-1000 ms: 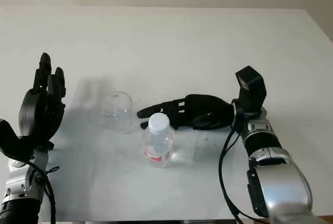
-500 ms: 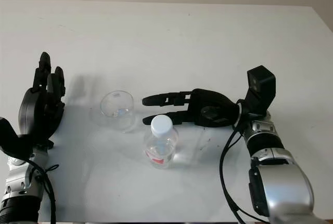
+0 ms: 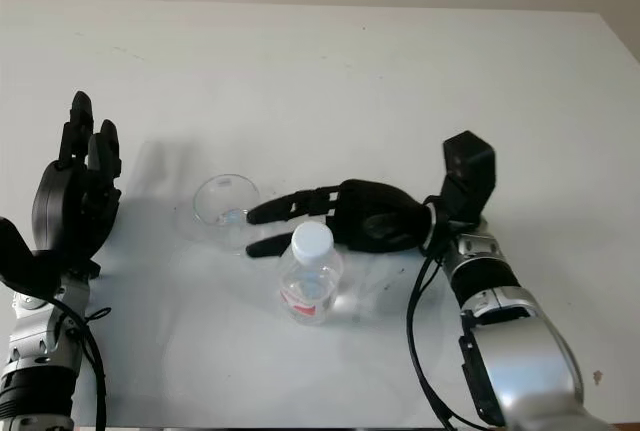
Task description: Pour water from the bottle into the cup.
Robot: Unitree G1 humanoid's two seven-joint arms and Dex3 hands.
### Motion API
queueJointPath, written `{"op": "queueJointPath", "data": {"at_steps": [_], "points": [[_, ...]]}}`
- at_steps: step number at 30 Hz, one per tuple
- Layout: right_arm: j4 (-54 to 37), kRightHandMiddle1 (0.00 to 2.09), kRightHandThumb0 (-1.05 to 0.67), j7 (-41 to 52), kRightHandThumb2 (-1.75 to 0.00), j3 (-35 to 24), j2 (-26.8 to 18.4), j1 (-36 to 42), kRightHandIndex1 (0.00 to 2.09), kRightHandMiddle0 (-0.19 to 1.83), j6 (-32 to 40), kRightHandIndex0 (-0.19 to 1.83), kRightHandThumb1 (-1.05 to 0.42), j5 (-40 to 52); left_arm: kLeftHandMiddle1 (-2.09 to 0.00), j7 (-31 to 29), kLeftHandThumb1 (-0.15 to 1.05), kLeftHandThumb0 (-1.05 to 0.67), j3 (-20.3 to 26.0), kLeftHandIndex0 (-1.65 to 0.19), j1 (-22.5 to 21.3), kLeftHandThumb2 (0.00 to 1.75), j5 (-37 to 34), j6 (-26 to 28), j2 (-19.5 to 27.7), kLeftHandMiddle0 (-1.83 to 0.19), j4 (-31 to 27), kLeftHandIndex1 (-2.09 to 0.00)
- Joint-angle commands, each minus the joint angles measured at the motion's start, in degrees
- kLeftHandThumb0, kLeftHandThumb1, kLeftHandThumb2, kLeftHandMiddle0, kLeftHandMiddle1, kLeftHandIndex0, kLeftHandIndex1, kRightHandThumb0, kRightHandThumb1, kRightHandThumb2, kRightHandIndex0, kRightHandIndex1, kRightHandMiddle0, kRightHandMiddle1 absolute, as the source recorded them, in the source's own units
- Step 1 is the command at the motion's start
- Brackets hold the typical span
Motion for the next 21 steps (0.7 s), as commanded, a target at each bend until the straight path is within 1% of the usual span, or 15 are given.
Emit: {"op": "queueJointPath", "data": {"at_steps": [1, 4, 6, 11, 15, 17, 21], "points": [[-1.1, 0.40, -0.88, 0.5, -0.05, 1.8, 0.8, 0.4, 0.09, 0.36, -1.7, 0.44, -0.92, 0.9, 0.00, -0.1, 1.05, -0.76, 0.2, 0.19, -0.8, 0.53, 0.2, -0.8, 0.7, 0.19, 0.2, 0.00], [-1.9, 0.36, -0.91, 0.5, -0.05, 4.6, 1.3, 0.6, 0.08, 0.26, -5.6, 0.43, -0.92, 1.2, 0.00, 0.1, 1.05, -0.76, 0.3, 0.19, -0.8, 0.53, 0.2, -0.7, 0.7, 0.19, 0.1, 0.00], [-2.6, 0.31, -0.92, 0.5, -0.06, 5.4, 1.7, 1.1, 0.09, 0.20, -8.9, 0.45, -0.93, 1.7, 0.00, -0.1, 1.05, -0.76, 0.4, 0.19, -0.9, 0.53, 0.0, -0.9, 0.7, 0.19, 0.3, 0.00], [-5.1, 0.25, -0.93, 0.5, -0.06, 7.7, 1.3, 2.8, 0.07, 0.18, -14.3, 0.44, -0.95, 2.5, 0.00, -0.5, 1.05, -0.76, 0.6, 0.19, -1.0, 0.53, -0.2, -1.1, 0.9, 0.19, 0.3, 0.00], [-7.2, 0.22, -0.96, 0.5, -0.06, 10.0, 0.0, 3.8, 0.06, 0.19, -14.5, 0.42, -0.96, 3.8, 0.00, -0.8, 1.05, -0.75, 0.7, 0.19, -1.0, 0.54, -0.2, -1.5, 0.9, 0.19, 0.4, 0.00], [-8.2, 0.21, -0.97, 0.5, -0.06, 10.6, -0.7, 4.5, 0.05, 0.20, -16.1, 0.40, -0.95, 4.0, 0.00, -0.9, 1.05, -0.74, 0.8, 0.19, -1.1, 0.55, -0.2, -1.7, 0.9, 0.19, 0.5, 0.00], [-10.2, 0.16, -0.98, 0.5, -0.07, 12.4, -2.6, 6.2, 0.02, 0.16, -15.8, 0.34, -0.99, 8.0, 0.00, -1.2, 1.05, -0.74, 1.0, 0.19, -1.4, 0.55, -0.6, -1.6, 1.1, 0.19, 0.8, 0.00]]}}
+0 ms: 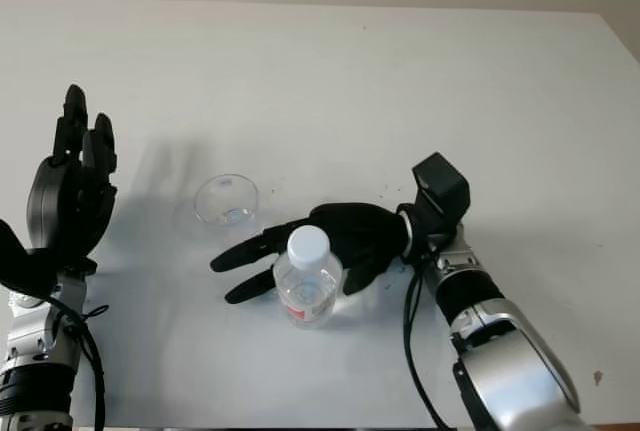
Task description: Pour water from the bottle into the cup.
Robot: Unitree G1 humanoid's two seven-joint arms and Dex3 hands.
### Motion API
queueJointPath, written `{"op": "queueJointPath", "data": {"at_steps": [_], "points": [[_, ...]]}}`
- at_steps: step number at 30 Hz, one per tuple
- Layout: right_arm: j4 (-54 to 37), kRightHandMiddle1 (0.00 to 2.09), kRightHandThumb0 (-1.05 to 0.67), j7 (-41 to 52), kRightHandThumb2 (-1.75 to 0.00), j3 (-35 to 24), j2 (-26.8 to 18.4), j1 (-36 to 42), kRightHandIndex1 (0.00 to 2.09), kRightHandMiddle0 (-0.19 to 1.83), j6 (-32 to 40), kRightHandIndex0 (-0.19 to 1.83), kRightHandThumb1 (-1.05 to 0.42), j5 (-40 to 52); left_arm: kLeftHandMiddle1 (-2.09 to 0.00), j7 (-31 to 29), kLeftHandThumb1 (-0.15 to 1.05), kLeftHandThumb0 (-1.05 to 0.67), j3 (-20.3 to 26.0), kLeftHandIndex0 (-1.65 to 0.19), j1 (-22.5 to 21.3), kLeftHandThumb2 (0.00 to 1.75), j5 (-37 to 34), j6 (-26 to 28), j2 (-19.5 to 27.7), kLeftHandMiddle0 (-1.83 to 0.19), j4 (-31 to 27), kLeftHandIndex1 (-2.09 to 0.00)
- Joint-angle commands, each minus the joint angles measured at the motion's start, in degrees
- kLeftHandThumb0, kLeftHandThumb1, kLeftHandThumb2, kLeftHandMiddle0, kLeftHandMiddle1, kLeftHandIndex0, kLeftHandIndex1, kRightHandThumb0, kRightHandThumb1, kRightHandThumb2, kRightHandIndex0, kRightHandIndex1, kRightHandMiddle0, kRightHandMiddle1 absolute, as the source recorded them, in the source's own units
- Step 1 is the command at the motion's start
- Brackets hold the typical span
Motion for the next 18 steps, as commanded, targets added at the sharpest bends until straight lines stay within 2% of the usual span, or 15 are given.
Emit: {"op": "queueJointPath", "data": {"at_steps": [1, 4, 10, 12, 14, 18], "points": [[-1.4, 0.16, -0.99, 0.3, -0.07, 0.6, -1.4, 1.4, 0.02, 0.16, -0.2, 0.33, -1.00, 2.5, 0.00, -0.4, 1.05, -0.74, 0.4, 0.19, -0.8, 0.55, -0.4, -0.6, 0.7, 0.19, 0.5, 0.00], [-2.0, 0.15, -1.00, 0.3, -0.10, 0.9, -2.9, 1.8, 0.01, 0.18, -2.7, 0.29, -1.04, 4.7, 0.00, -1.0, 1.05, -0.73, 0.6, 0.19, -1.2, 0.55, -0.9, -0.9, 0.7, 0.19, 1.1, 0.00], [-3.8, 0.13, -0.92, 0.3, -0.07, 3.1, -5.6, 2.0, 0.01, 0.16, 1.2, 0.21, -1.02, 9.1, 0.00, -0.9, 1.05, -0.74, 0.6, 0.19, -1.3, 0.55, -0.9, -0.8, 0.9, 0.19, 1.0, 0.00], [-4.7, 0.15, -0.90, 0.3, -0.06, 3.4, -5.4, 2.7, 0.02, 0.21, 0.0, 0.21, -1.02, 11.3, 0.00, -0.7, 1.05, -0.74, 0.6, 0.19, -1.3, 0.54, -0.8, -0.7, 0.9, 0.19, 0.9, 0.00], [-4.8, 0.21, -0.88, 0.3, -0.06, 3.5, -5.0, 3.2, 0.04, 0.33, -1.8, 0.22, -1.01, 12.4, 0.00, -0.5, 1.05, -0.75, 0.5, 0.19, -1.5, 0.54, -0.7, -0.6, 0.8, 0.19, 0.9, 0.00], [-4.8, 0.15, -0.89, 0.3, -0.06, 3.0, -4.2, 4.0, 0.05, 0.24, -6.6, 0.22, -1.03, 12.8, 0.00, -0.6, 1.05, -0.75, 0.5, 0.19, -1.7, 0.53, -0.9, -0.8, 0.7, 0.19, 0.9, 0.00]]}}
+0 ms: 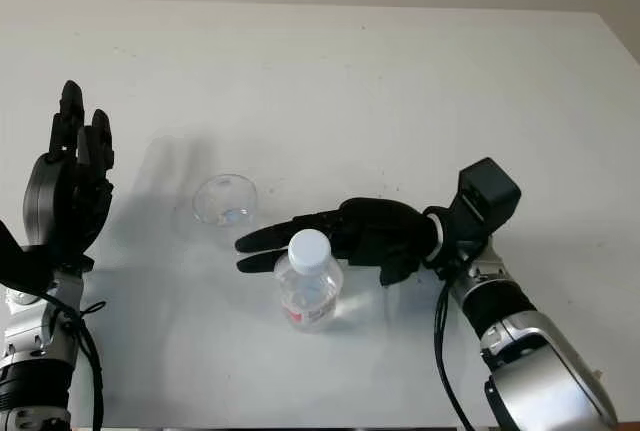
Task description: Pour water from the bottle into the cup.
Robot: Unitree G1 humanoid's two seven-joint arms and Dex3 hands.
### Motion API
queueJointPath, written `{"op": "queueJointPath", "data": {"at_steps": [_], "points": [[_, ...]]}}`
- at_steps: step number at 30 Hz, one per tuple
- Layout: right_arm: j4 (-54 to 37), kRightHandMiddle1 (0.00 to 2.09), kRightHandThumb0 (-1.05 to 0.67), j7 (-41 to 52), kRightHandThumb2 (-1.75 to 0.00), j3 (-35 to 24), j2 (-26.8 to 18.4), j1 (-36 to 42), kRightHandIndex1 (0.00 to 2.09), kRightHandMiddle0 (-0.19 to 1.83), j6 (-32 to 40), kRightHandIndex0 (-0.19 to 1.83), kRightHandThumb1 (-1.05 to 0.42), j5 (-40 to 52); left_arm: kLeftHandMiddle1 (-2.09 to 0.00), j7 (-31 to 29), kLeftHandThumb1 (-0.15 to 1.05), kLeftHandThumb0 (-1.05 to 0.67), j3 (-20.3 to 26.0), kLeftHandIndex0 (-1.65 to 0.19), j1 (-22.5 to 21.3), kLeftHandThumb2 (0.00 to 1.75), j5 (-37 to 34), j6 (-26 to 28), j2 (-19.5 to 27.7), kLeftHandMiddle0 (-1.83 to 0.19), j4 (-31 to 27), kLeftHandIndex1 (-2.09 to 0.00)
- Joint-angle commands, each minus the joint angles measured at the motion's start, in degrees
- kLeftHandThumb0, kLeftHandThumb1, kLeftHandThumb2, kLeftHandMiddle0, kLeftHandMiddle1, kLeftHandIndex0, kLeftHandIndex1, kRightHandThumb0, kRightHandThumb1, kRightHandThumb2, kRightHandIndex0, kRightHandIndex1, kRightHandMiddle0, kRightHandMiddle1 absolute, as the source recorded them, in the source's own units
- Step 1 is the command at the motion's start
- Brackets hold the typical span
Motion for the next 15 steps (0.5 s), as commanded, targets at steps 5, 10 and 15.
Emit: {"op": "queueJointPath", "data": {"at_steps": [5, 10, 15], "points": [[-0.2, 0.13, -0.91, 0.2, -0.08, 2.0, 0.0, 0.0, 0.06, 0.23, 1.1, 0.24, -1.05, -1.2, -0.01, 0.4, 1.05, -0.74, 0.1, 0.19, -1.1, 0.54, 0.2, -0.9, 0.3, 0.19, -0.1, 0.00], [-1.0, 0.11, -0.90, 0.2, -0.06, 4.1, -0.2, -1.2, 0.05, 0.22, 4.9, 0.22, -1.03, -1.1, -0.01, 0.8, 1.05, -0.75, 0.1, 0.19, -1.0, 0.53, 0.2, -0.7, 0.2, 0.19, -0.5, 0.00], [-1.9, 0.08, -0.98, 0.2, -0.05, 5.5, -1.1, -3.9, 0.06, 0.17, 5.1, 0.24, -1.02, -7.2, 0.00, 1.3, 1.05, -0.75, -0.2, 0.19, -0.6, 0.54, 0.5, -1.0, -0.1, 0.19, -0.9, 0.00]]}}
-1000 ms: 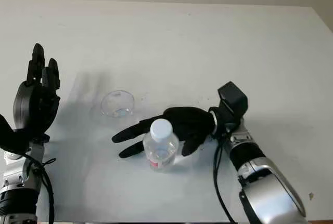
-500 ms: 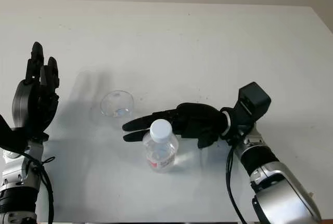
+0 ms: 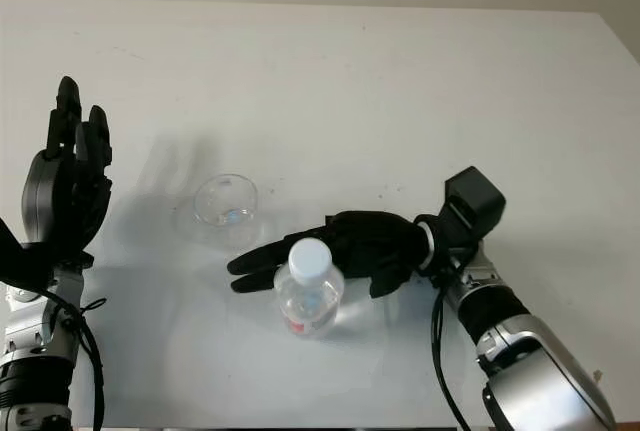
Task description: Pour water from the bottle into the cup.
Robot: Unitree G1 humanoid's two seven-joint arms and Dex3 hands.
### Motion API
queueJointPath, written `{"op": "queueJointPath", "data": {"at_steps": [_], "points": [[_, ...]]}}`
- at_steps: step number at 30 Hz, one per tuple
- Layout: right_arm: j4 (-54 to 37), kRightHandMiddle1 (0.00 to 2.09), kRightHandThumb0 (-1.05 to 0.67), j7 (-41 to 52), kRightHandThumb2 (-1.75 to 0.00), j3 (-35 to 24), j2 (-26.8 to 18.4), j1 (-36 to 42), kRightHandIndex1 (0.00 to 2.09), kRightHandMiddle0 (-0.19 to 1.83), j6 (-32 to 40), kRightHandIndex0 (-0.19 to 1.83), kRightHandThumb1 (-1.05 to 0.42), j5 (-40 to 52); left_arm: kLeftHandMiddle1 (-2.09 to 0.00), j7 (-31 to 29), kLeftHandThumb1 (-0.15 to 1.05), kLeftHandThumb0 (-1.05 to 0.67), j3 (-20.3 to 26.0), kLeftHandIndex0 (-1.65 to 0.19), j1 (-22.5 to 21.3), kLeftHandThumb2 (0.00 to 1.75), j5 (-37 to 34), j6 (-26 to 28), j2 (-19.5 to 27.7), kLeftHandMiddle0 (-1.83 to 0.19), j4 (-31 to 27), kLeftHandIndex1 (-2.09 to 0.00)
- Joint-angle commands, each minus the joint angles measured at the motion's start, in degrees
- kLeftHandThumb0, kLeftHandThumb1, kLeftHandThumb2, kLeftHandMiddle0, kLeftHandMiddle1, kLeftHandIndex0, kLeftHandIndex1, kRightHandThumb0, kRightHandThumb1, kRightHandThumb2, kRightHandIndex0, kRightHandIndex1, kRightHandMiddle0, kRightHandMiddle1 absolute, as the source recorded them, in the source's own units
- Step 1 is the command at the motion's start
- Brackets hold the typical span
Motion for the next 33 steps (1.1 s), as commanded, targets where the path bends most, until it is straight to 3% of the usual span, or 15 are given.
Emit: {"op": "queueJointPath", "data": {"at_steps": [1, 9, 15, 19, 26, 27, 28, 30, 32, 33], "points": [[-1.6, 0.07, -0.97, 0.2, -0.05, 0.1, -0.8, -1.2, 0.05, 0.17, 0.0, 0.23, -1.01, -1.6, 0.00, 0.2, 1.05, -0.75, -0.1, 0.19, 0.0, 0.53, 0.3, -0.9, -0.1, 0.19, -0.9, 0.00], [-3.5, 0.10, -0.93, 0.2, -0.04, -1.3, 0.3, -2.0, 0.07, 0.24, -1.1, 0.28, -0.96, -8.6, 0.00, 1.1, 1.05, -0.76, -0.1, 0.19, 1.0, 0.52, 0.6, -0.9, -0.4, 0.19, -1.8, 0.00], [-6.0, 0.11, -0.78, 0.2, -0.04, -3.2, 0.1, -1.3, 0.08, 0.29, -2.6, 0.31, -0.92, -12.3, 0.00, 1.1, 1.05, -0.76, 0.0, 0.19, 1.5, 0.53, 0.7, -1.0, -0.4, 0.19, -2.2, 0.00], [-8.1, 0.13, -0.81, 0.2, -0.06, -3.9, -0.3, -0.1, 0.09, 0.34, -1.8, 0.35, -0.94, -12.1, 0.00, 1.5, 1.05, -0.76, 0.0, 0.19, 1.7, 0.53, 0.9, -1.2, -0.4, 0.19, -2.3, -0.01], [-18.6, 0.26, -0.40, -3.1, -0.05, -11.6, -0.5, 6.0, 0.18, 0.53, -0.8, 0.46, -0.88, -17.2, 0.00, 2.3, 1.05, -0.77, -0.1, 0.19, 2.2, 0.52, 0.8, -0.2, -0.5, 0.19, -3.7, 0.00], [-20.3, 0.39, -0.39, -4.2, -0.05, -12.7, -0.3, 7.3, 0.45, 0.49, -1.5, 0.35, -0.89, -17.7, 0.00, 2.5, 1.05, -0.77, -0.2, 0.19, 2.3, 0.52, 0.8, -0.1, -0.5, 0.19, -3.9, 0.00], [-22.1, 0.60, -0.38, -5.3, -0.05, -13.5, -0.2, 8.6, 0.84, 0.42, -2.2, 0.16, -0.90, -18.3, 0.00, 2.6, 1.05, -0.76, -0.2, 0.19, 2.4, 0.52, 0.7, 0.0, -0.6, 0.19, -4.0, 0.00], [-25.9, 1.18, -0.34, -7.9, -0.05, -14.5, -0.3, 11.0, 1.34, 0.23, -1.8, -0.02, -0.93, -19.8, 0.00, 2.7, 1.05, -0.76, -0.2, 0.19, 2.5, 0.52, 0.8, 0.1, -0.5, 0.19, -4.1, 0.00], [-29.1, 1.52, -0.29, -9.7, -0.06, -15.2, -0.5, 12.8, 1.60, 0.16, -0.6, -0.03, -0.94, -20.7, 0.00, 2.8, 1.05, -0.76, -0.3, 0.19, 2.6, 0.52, 0.9, 0.0, -0.6, 0.19, -4.2, 0.00], [-30.7, 1.58, -0.28, -10.6, -0.05, -15.4, -0.5, 13.7, 1.65, 0.15, -0.3, -0.03, -0.95, -21.1, 0.00, 2.7, 1.05, -0.76, -0.3, 0.19, 2.6, 0.52, 0.9, 0.0, -0.6, 0.19, -4.2, 0.00]]}}
